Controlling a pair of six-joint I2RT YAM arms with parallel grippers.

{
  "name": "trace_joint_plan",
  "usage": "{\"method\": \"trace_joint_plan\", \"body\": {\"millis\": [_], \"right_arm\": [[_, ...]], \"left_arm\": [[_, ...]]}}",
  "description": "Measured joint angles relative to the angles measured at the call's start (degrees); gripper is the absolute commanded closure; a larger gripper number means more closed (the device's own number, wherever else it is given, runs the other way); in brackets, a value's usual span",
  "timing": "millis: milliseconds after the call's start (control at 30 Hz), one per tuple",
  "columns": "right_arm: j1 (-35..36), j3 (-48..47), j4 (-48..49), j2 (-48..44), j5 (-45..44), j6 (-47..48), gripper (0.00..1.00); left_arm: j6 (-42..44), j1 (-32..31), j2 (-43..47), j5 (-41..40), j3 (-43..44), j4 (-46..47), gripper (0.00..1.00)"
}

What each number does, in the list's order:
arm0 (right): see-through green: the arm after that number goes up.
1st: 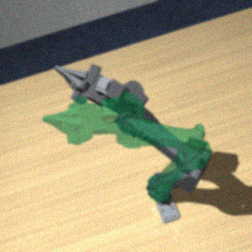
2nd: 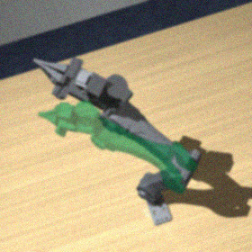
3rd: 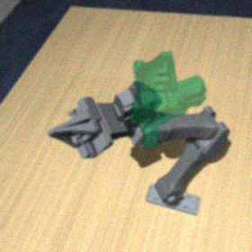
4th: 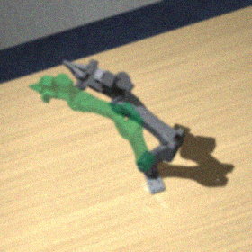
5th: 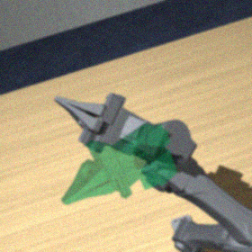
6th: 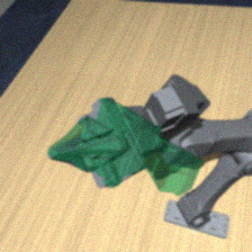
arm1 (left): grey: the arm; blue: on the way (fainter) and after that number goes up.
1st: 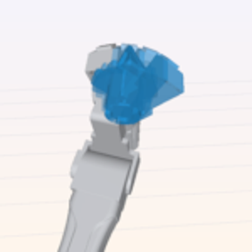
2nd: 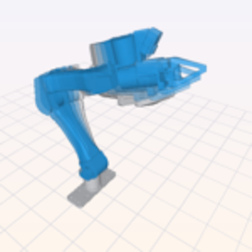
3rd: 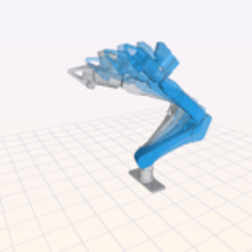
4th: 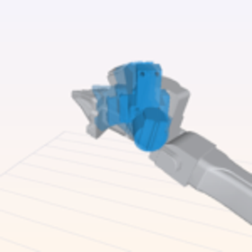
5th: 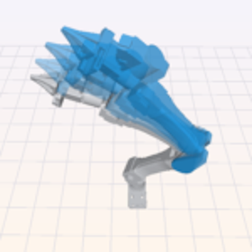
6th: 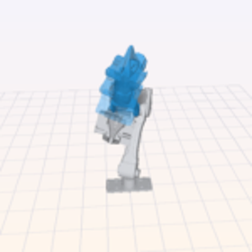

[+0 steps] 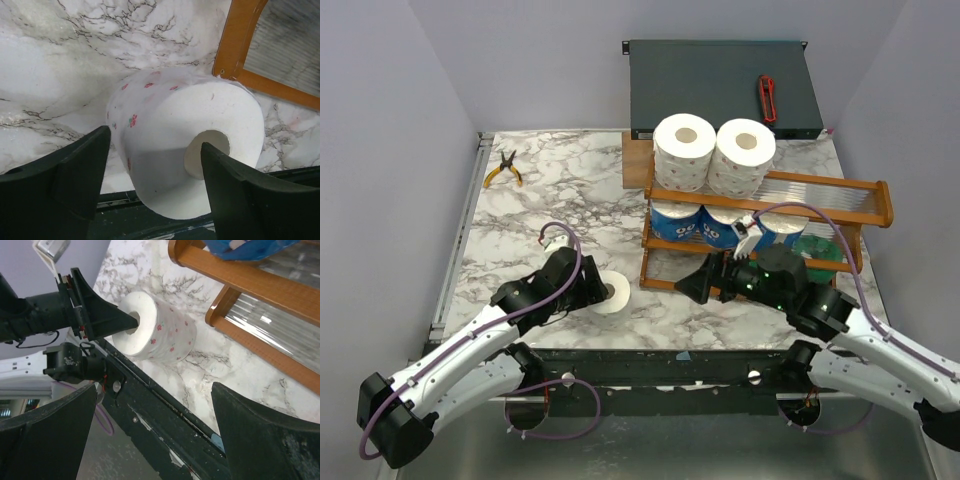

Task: Place and organize the paper towels onto the shelf
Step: Move the paper towel to the center of the board.

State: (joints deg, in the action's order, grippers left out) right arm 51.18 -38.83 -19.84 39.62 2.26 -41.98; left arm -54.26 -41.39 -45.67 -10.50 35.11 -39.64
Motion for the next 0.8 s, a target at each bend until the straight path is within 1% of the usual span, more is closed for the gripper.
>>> {"method": "trace_joint_plan", "body": {"millis": [100,233,433,533,667,733,800], "right_arm": [[2.27,-2.82,-0.02,5.20,-0.85,0.81,0.00],[8.04,-5.99,-1.16,9.60,-5.14,2.47,0.00],[19.04,-11.98,-4.28,18.93,-16.52,4.17,0.00],[20.92,-13.92,-6.58,22.45,-20.90,4.24,0.00],[20.92,-13.81,-8.37,22.16,-25.75,2.56,0.00],[20.92,-12.17,-7.30,19.02,-27.93,0.96,0.01],[20.92,-8.79,-5.25,13.20,-29.29,-0.87,0.03]], "left_arm": [[-0.15,0.00,0.00,-0.09,0.00,-0.13,0.11],[-0.44,0.00,0.00,-0.48,0.00,-0.61,0.02],[-0.96,0.00,-0.07,-1.49,0.02,-2.14,0.01],[-0.50,0.00,-0.46,-1.75,0.39,-3.04,0.01],[0.81,0.00,-0.74,-1.75,1.25,-3.21,0.01],[1.31,0.00,-0.72,-1.73,1.33,-3.08,0.01],[1.53,0.00,-0.55,-1.70,1.33,-2.91,0.01]]}}
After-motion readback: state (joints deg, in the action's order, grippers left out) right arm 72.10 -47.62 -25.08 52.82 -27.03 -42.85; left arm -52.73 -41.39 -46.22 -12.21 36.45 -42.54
